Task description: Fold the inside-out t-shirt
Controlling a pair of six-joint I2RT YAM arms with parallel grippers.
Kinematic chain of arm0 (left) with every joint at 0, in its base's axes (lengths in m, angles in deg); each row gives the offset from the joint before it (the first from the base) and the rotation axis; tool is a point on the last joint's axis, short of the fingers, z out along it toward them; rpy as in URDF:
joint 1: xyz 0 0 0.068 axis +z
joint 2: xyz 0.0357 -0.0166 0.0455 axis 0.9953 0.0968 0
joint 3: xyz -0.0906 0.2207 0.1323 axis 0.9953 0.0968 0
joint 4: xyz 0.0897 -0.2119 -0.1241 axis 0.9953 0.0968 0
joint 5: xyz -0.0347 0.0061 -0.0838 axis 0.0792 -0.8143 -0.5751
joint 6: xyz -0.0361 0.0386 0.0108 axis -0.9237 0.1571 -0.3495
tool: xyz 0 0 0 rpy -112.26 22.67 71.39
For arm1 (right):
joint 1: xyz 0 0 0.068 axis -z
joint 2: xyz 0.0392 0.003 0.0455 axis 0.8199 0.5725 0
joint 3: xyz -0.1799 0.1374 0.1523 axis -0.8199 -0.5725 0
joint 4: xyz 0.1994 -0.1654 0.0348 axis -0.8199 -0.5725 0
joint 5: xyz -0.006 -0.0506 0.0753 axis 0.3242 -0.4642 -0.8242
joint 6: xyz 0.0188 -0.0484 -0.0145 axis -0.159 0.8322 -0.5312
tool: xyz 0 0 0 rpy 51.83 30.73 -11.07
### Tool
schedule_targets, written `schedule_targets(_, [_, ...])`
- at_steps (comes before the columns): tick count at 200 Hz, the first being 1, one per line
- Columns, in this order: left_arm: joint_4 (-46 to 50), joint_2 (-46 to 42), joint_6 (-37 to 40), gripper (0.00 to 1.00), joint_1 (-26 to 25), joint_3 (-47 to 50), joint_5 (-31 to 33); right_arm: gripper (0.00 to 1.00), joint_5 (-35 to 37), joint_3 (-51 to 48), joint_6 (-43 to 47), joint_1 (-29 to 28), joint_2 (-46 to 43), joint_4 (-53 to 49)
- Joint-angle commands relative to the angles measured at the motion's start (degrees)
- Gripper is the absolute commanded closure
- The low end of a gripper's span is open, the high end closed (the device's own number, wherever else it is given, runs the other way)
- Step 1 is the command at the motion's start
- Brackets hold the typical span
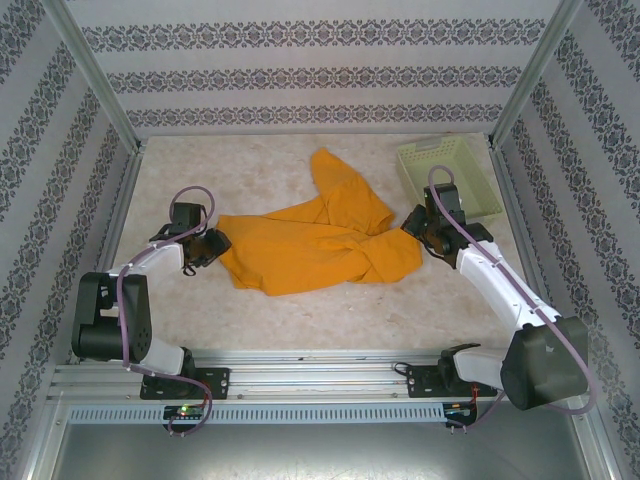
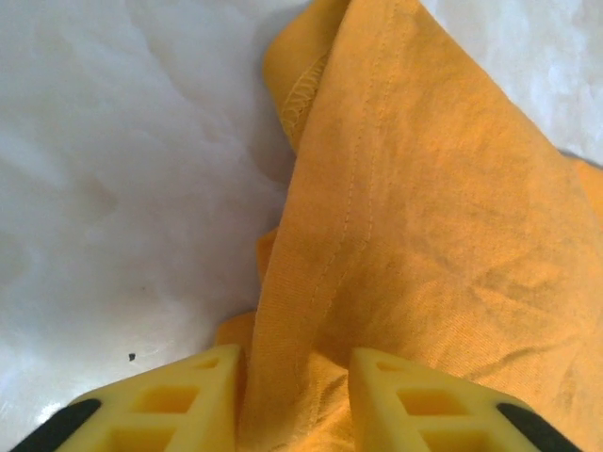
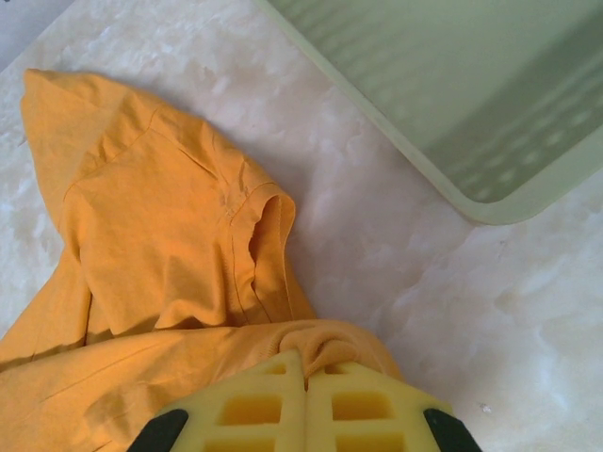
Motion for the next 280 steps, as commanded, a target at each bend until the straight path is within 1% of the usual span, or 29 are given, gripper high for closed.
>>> schedule_targets(1, [-1.3,-0.8,-0.5,0.75,0.6,0.2,-1.3,1.00,-0.3,-0.1,0.9,0.5,-0.4,0.8])
schedule_targets(37, [1.5,-5.0,-0.1,0.90,0.5,-0.9,-0.5,1.00,-0.1,1.1,1.3,0.5,1.0,0.4])
schedule_targets(54, [4.0,-5.9,1.2,1.00,0.6,-2.9,-0.4,1.00,0.0,1.8,1.3,0.5,2.0,0.8])
schedule_targets(72, [6.0,-7.0,1.6,1.00,0.6,-5.1,-0.7,1.00,0.3,3.7,1.4,0.3,4.0,0.6])
schedule_targets(87, [6.8,-9.6,1.1,1.00,0.7,-6.8,-0.1,1.00,0.9,6.8,1.5,0.0,6.7,-0.5])
schedule_targets(103, [7.2,-13.0,0.7,1.00,1.2,-7.9,3.1,1.00,2.0,10.2,1.3,-0.8,10.0,-1.9])
schedule_targets(117, [7.0,-14.8,-0.2,1.00,2.9,-8.1,5.4,1.00,3.5,13.3,0.9,-1.5,13.3,-3.1])
schedule_targets(135, [7.3,-13.6,-2.0,1.00,6.3,-7.7,4.4,1.00,4.1,16.6,0.8,-2.1,17.8,-3.6])
schedule_targets(153, [8.1,-9.4,-2.1,1.00,8.7,-7.3,3.1,1.00,3.8,19.2,1.0,-2.0,21.7,-3.9])
schedule_targets(163, [8.6,-7.3,-1.8,1.00,9.7,-7.3,2.6,0.95,3.3,19.7,1.5,-1.8,22.6,-3.5])
schedule_targets(176, [8.5,-5.0,-1.2,1.00,10.3,-7.0,2.2,0.84,1.5,19.1,2.8,-1.2,22.4,-2.1])
schedule_targets(196, [8.7,-2.4,-0.2,1.00,10.5,-7.4,2.5,0.59,-1.3,17.3,5.3,-0.1,20.5,-0.7])
schedule_targets(215, [8.6,-1.0,0.1,1.00,10.7,-8.0,3.2,0.49,-6.1,14.2,6.7,1.3,18.3,0.5])
schedule_targets(231, [8.3,0.0,0.1,1.00,10.7,-8.3,3.1,0.45,-10.3,10.4,7.4,1.4,16.5,2.6])
schedule_targets(248, [8.1,0.5,0.2,1.00,10.7,-8.5,2.7,0.44,-12.6,7.1,7.2,-0.1,15.0,3.1])
schedule_targets(254, [8.1,0.5,0.2,1.00,10.7,-8.4,2.5,0.43,-12.4,5.9,7.1,-1.0,14.4,3.4])
schedule_targets(264, [8.1,0.3,0.3,1.00,10.7,-8.3,2.7,0.42,-9.9,4.3,6.2,-2.7,13.4,2.7])
schedule_targets(280, [8.4,-0.1,0.5,1.00,10.8,-8.1,3.9,0.42,-7.2,1.7,4.1,-3.5,12.6,2.9])
